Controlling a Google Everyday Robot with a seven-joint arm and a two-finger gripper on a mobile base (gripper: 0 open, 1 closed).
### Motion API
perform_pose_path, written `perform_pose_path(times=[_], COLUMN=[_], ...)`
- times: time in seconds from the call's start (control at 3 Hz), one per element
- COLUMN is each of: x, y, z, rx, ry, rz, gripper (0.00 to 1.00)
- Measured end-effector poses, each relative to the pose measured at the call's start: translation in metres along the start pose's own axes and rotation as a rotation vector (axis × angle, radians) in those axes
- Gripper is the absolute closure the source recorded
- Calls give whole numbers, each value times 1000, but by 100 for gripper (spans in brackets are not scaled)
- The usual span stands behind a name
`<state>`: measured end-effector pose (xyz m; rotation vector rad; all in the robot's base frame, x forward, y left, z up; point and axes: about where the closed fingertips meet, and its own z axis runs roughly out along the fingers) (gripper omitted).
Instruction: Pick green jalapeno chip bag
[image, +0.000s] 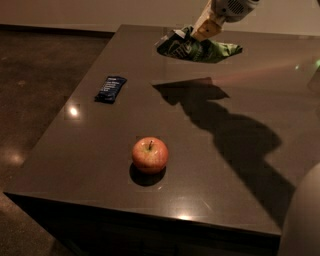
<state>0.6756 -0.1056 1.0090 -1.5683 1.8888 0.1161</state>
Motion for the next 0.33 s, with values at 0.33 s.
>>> perform_pose_path(times=[0.33], x=[0], y=[0], z=[0], rx=[0], ry=[0], rz=[0], gripper=[100])
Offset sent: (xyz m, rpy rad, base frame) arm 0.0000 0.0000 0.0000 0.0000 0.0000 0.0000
